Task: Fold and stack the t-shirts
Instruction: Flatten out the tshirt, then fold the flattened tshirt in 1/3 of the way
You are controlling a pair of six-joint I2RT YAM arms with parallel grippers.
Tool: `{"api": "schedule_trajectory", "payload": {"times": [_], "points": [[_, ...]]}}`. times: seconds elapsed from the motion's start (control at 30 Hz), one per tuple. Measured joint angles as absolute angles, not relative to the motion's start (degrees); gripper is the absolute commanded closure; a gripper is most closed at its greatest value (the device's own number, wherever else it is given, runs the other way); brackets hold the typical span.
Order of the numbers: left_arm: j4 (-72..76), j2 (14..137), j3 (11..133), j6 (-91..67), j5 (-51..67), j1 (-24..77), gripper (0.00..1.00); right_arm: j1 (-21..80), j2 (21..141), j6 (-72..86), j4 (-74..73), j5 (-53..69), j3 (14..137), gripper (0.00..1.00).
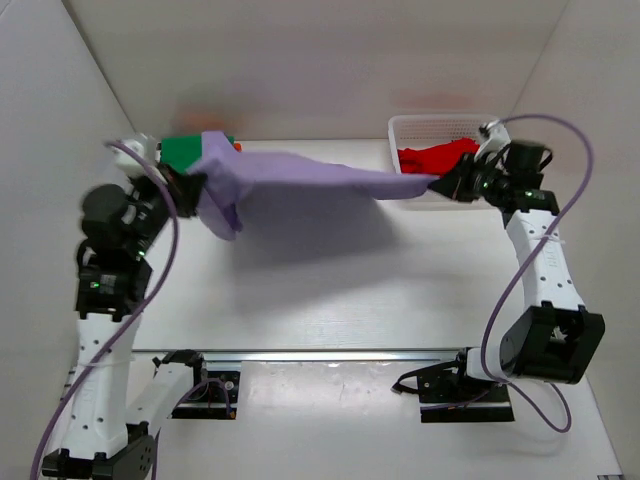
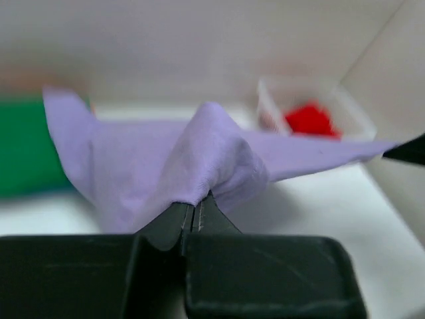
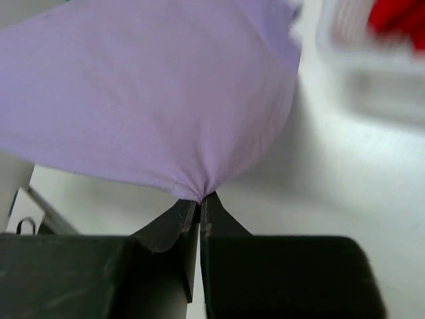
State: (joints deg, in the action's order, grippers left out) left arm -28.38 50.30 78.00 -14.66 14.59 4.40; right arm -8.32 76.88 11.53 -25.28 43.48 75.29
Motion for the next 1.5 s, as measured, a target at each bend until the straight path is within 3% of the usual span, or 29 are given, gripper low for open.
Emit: {"api": "schedule_trajectory", "payload": {"times": [0.23, 0.4, 0.7, 0.97, 1.5], "points": [[-29.89, 44.99, 42.50, -19.90, 15.09, 11.31, 1.00, -5.39, 77.89, 6.63, -35.24, 40.64, 62.50, 1.00], [-33.34, 36.60, 31.81, -24.08, 17.41, 12.25, 1.00, -4.29, 70.17, 7.55, -41.30, 34.50, 51.62, 1.00], [-39.09, 27.46, 31.29, -25.82, 15.66, 12.14, 1.00, 2.46, 64.69, 9.26, -46.61, 27.94, 41.10, 1.00], [-41.41, 25.74, 31.29, -27.73, 11.14, 11.33, 1.00, -0.25, 64.99, 9.52, -47.66, 27.86, 39.88, 1.00], [-31.00, 43.99, 33.93, -25.87, 5.76, 7.18, 1.00, -1.89, 84.97, -0.56, -49.95, 27.00, 56.51, 1.00]]}}
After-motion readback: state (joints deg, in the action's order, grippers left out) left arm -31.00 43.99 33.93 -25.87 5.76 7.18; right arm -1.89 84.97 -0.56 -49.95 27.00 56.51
